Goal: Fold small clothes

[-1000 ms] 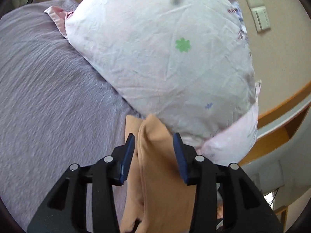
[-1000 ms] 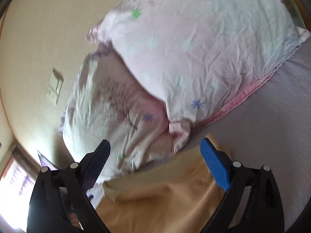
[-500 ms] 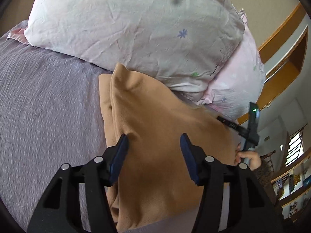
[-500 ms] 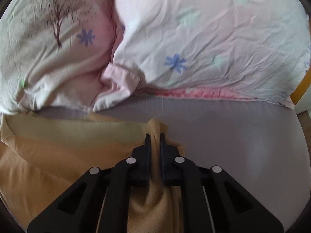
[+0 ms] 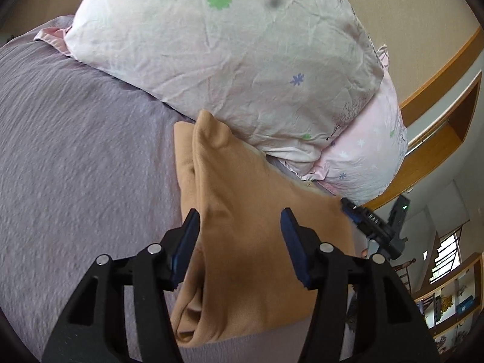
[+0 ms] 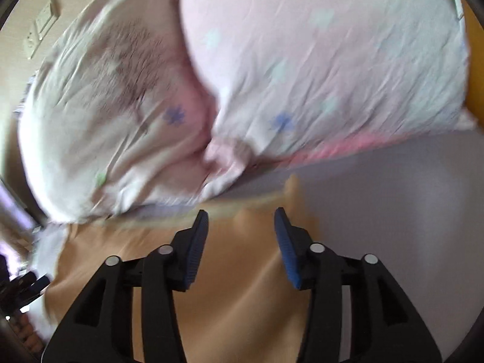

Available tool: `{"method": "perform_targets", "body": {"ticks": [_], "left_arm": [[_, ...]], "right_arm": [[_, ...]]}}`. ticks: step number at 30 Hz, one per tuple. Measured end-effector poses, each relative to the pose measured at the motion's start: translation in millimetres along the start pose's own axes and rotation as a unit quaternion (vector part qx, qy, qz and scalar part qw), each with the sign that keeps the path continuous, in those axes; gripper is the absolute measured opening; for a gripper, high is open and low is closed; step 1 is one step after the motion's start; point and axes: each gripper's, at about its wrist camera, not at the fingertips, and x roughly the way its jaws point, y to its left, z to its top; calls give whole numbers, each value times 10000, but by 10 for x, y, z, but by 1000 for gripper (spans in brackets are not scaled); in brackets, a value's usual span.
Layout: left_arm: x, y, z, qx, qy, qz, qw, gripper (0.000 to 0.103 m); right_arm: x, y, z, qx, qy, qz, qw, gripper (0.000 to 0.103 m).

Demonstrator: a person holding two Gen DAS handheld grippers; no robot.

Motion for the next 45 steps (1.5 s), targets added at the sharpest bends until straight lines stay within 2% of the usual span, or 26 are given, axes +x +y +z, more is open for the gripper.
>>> {"method": "perform_targets", "body": {"ticks": [1,2,4,6,8,12,14,17,18,19,20,21,22,25,27,29,32,35,36,38,40,41,43,45], "left_arm": [[-6,4,-8,-20,22,29,10000,56],[-13,17,-22,-38,44,66,10000,56],[-28,43,-71,-89,118,137,9998,56],[-25,50,-123,-108,181,165,9996,56],[-15,47,-164,-86,256,207,9994,57],[124,10,-264,-28,539,418,9977,58],[225,-15,-331,-20,683,579,9960,58],[267,-103,-372,91,598,803,9949,58],[289,-112,-382,20,580,824,9949,56],[334,-100,-392,-112,655,765,9948,37],[361,-86,-390,-204,683,800,9942,25],[351,-90,-366,-224,667,779,9945,21],[339,-117,-339,-233,642,654,9955,13],[218,-454,-191,35,411,239,9989,11],[200,-867,-103,483,275,-12,9985,11],[306,-1354,-45,930,273,-423,9944,11],[736,-2048,-116,1602,535,-911,9814,11],[1464,-2587,-391,2097,1131,-1179,9640,12],[1732,-2741,-537,2244,1471,-1270,9549,12],[1997,-2861,-742,2267,1964,-1459,9427,14],[1998,-2786,-761,2096,2061,-1793,9389,15],[1952,-2720,-723,1979,2019,-1894,9403,15],[1763,-2480,-573,1756,1690,-1861,9518,16],[1562,-2196,-437,1654,1349,-1509,9652,21]], "right_arm": [[88,-25,-11,13,247,-95,9996,60],[26,-12,-3,-122,35,-172,9998,60],[-70,-52,13,96,0,-385,9992,60],[-296,-135,-1,355,-477,-195,9980,65],[-557,-180,-67,342,-1031,-91,9940,87],[-766,-412,-146,520,-1631,270,9849,90],[-776,-595,-160,851,-1655,478,9814,90],[-822,-748,-141,1246,-1637,759,9757,90],[-827,-769,-139,1285,-1664,801,9744,90],[-837,-781,-135,1315,-1682,852,9732,90],[-830,-797,-144,1358,-1686,945,9717,90],[-838,-810,-138,1394,-1686,1000,9706,90],[-851,-824,-139,1434,-1696,1042,9694,90],[-926,-879,-136,1536,-1791,1162,9648,90],[-1000,-912,-125,1526,-1902,1178,9626,90],[-1049,-931,-127,1494,-2001,1121,9618,90],[-1065,-996,-129,1498,-2027,1156,9608,90],[-1044,-1114,-124,1485,-1908,932,9659,90],[-1030,-1160,-127,1521,-1849,891,9668,90],[-982,-1259,-133,1661,-1635,885,9684,90],[-939,-1317,-138,1779,-1434,958,9688,90],[-919,-1313,-136,1781,-1339,1025,9695,91],[-887,-1276,-138,1719,-1207,1176,9706,91],[-865,-1184,-131,1515,-1078,1267,9744,91]]}}
